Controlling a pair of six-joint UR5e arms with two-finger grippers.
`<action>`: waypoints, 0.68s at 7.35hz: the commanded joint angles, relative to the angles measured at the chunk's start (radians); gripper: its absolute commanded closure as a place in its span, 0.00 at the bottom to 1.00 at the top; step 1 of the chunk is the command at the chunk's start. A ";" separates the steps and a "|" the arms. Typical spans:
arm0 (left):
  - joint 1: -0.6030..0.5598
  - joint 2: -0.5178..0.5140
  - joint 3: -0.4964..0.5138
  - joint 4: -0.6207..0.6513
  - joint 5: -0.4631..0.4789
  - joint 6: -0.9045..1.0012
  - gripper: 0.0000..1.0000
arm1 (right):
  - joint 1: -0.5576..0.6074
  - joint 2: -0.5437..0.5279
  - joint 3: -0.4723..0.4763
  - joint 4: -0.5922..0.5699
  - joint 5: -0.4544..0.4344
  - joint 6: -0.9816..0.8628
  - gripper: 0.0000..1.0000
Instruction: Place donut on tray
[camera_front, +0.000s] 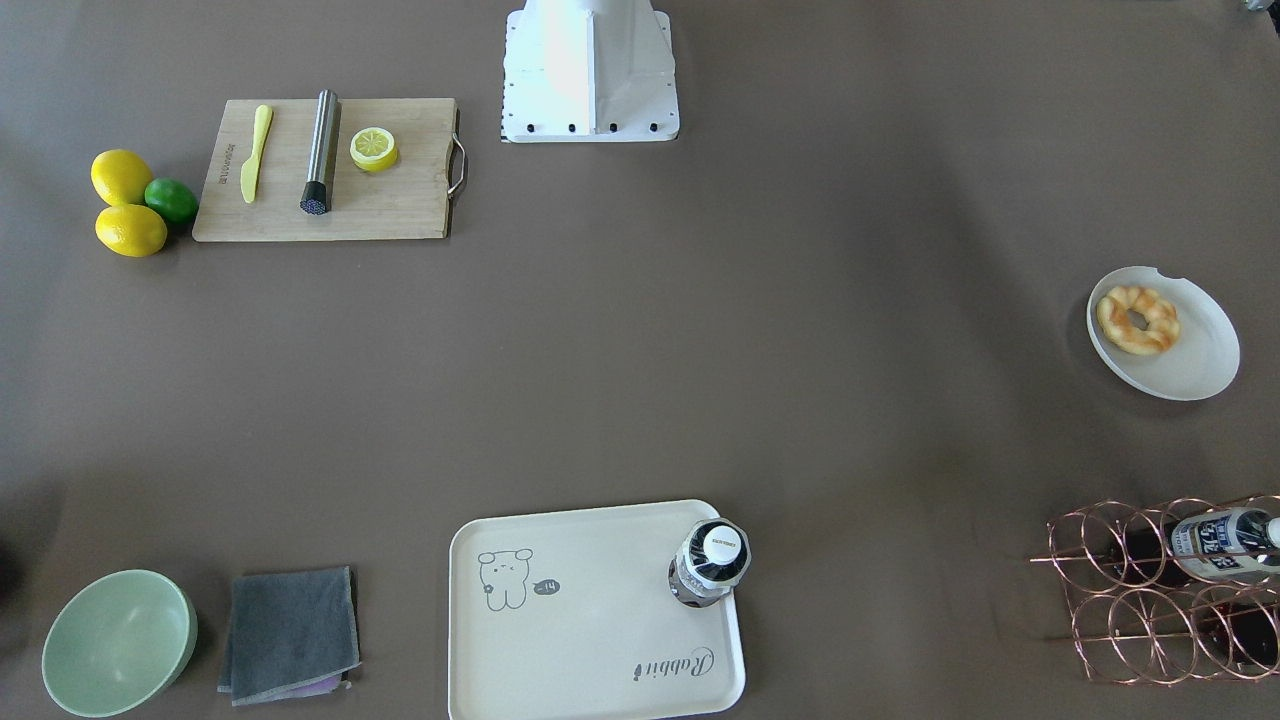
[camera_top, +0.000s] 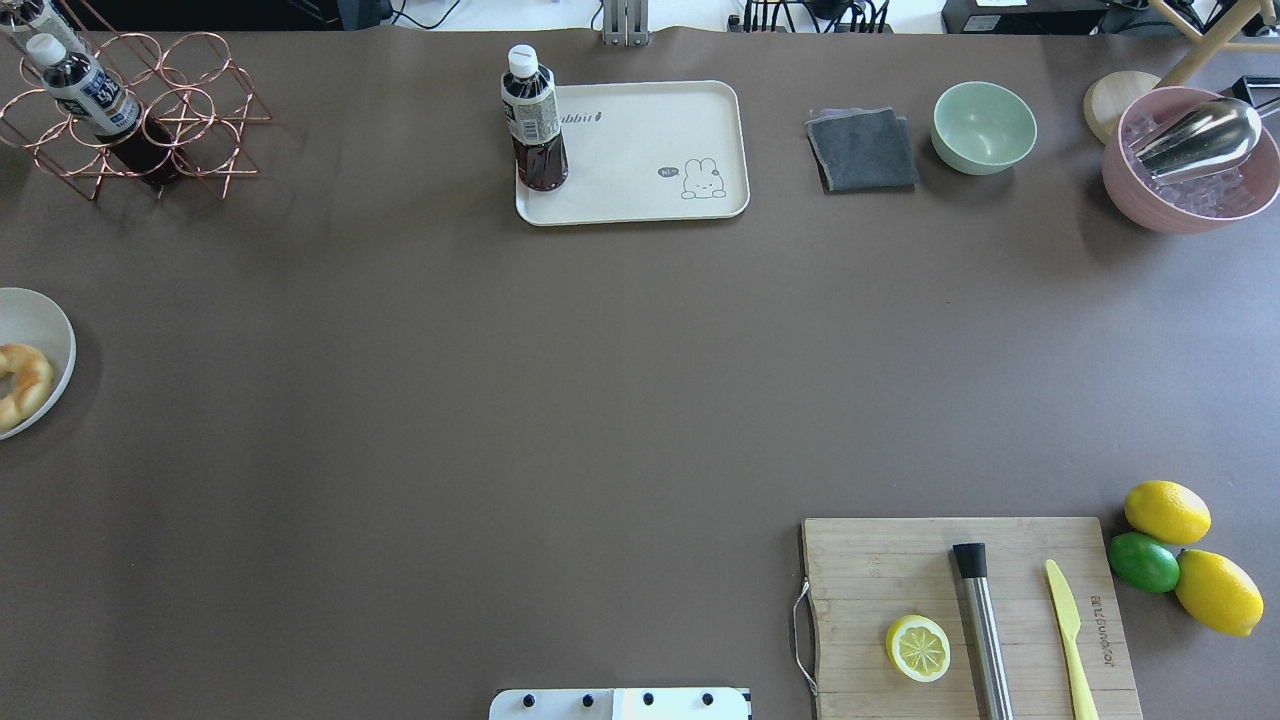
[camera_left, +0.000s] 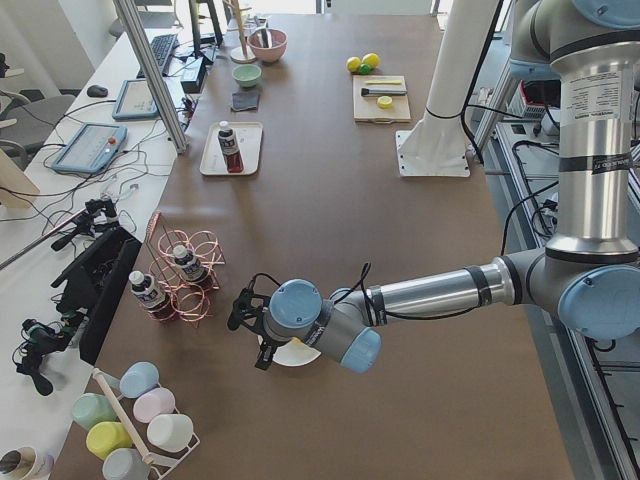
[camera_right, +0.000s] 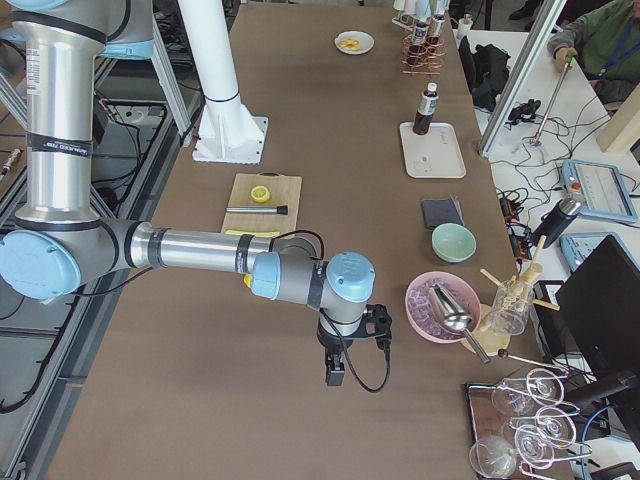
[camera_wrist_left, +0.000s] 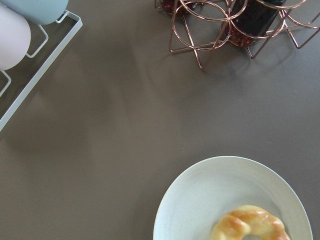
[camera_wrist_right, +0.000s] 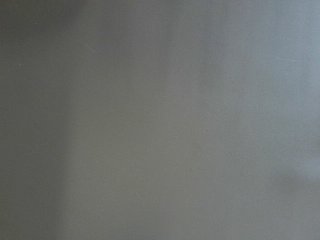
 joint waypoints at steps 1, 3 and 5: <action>0.000 0.002 0.000 -0.005 0.002 0.002 0.01 | -0.001 0.003 0.000 0.000 0.000 0.000 0.00; 0.002 -0.008 0.001 -0.010 0.002 0.001 0.01 | 0.000 0.003 0.000 0.002 0.000 0.000 0.00; 0.000 0.004 -0.006 -0.013 -0.004 0.001 0.01 | 0.000 0.003 0.002 0.002 0.002 0.002 0.00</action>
